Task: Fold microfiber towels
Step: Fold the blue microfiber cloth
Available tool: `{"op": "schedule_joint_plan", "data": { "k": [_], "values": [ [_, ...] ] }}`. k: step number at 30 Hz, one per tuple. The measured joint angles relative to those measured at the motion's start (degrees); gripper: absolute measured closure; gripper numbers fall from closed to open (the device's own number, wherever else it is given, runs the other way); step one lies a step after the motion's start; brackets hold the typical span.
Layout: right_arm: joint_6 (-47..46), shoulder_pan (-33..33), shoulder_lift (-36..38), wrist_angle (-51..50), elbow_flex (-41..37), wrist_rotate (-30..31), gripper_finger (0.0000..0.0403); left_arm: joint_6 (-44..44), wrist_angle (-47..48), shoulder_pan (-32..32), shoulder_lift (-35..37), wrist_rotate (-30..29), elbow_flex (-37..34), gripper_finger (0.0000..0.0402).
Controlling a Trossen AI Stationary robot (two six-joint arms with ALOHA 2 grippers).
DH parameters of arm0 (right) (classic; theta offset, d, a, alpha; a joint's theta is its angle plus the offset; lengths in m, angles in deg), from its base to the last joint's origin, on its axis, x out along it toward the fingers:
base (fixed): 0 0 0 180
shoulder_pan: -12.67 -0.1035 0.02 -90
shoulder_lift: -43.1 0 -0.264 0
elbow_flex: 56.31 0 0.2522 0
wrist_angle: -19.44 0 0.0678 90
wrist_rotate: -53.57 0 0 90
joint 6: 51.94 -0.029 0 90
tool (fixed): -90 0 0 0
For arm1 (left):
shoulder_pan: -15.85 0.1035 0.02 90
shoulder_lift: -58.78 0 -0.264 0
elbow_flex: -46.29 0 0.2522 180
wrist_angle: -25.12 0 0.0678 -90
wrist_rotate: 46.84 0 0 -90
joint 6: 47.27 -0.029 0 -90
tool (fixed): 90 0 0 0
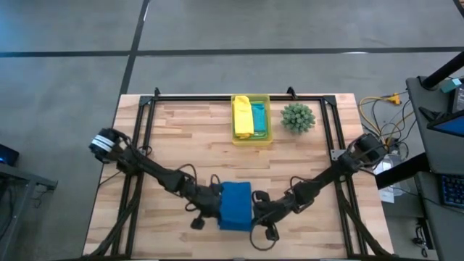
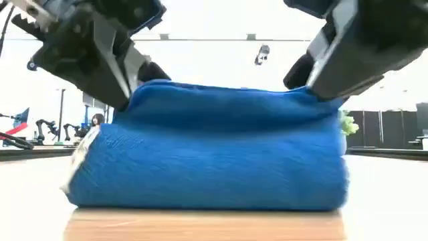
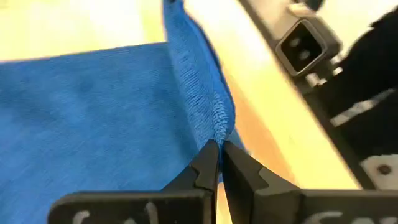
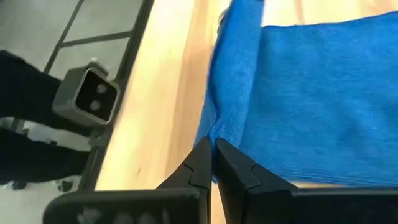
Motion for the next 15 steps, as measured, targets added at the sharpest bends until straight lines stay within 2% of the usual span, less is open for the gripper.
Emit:
{"op": "schedule_joint_plan", "data": {
  "k": [8,15],
  "values": [
    [0.3,4.2,0.1,0.4,-0.2,0.0,0.0394,0.0,-0.4,3.1,6.7,-4.1,-6.6,0.0401],
    [0.5,7.5,0.2,-0.3,-0.6,0.0,0.0394,0.0,-0.1,4.1,6.9,-7.7,-8.1,0.0401]
  ]
}}
